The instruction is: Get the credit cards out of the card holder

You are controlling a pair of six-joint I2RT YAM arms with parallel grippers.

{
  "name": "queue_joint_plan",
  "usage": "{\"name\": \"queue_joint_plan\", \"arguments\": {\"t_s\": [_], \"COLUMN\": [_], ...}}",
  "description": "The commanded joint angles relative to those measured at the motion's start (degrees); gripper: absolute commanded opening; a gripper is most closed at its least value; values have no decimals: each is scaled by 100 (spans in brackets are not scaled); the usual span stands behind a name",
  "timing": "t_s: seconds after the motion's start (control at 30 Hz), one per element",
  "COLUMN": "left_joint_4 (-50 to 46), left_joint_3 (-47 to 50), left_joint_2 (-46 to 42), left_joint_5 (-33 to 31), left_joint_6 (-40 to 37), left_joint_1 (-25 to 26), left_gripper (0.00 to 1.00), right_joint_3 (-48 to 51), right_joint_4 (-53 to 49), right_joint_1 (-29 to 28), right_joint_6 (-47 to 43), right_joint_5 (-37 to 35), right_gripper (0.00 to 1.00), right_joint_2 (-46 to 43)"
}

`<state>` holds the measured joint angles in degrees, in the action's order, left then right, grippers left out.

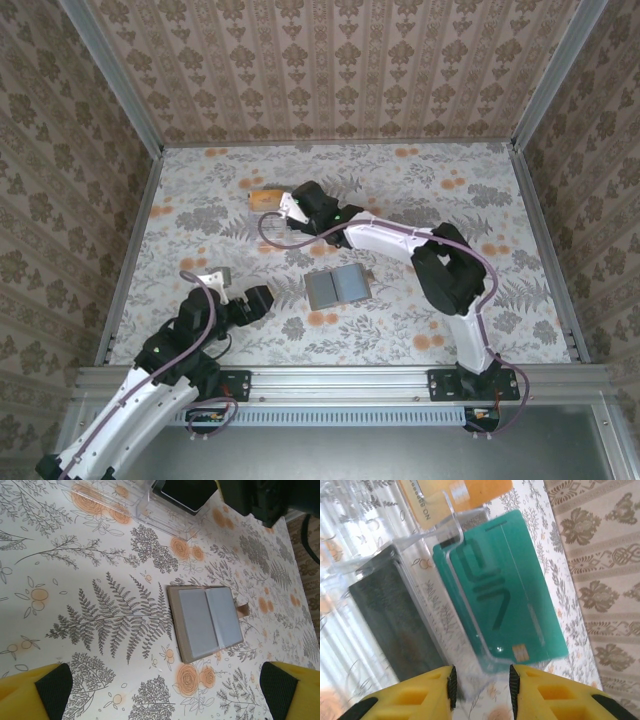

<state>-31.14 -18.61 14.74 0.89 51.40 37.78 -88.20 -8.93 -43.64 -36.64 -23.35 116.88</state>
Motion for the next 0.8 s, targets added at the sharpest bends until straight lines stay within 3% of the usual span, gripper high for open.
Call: {"name": "queue_joint_plan", "arguments": {"t_s": [0.0,0.27,0.53,0.77], "left_joint_4": [513,1875,3143,3843], "left_joint_3": [137,174,188,-156], "left_joint_2": [266,1630,2964,4268], "left_joint_5": [234,597,353,220], "left_joint_6": [33,219,652,678], "left_joint_1": [-34,77,598,933], "left_gripper": [100,99,68,49], "right_joint_3": [354,2141,3978,4704], "right_joint_4": [-7,-100,309,577], "right_joint_1": [-36,-33,-4,183], "right_joint_6": [968,3482,5244,5980], "right_joint_5": [137,966,1431,1858], "right_gripper": [36,36,35,31], "right_joint_2": [-905,-2630,-3643,-3541]}}
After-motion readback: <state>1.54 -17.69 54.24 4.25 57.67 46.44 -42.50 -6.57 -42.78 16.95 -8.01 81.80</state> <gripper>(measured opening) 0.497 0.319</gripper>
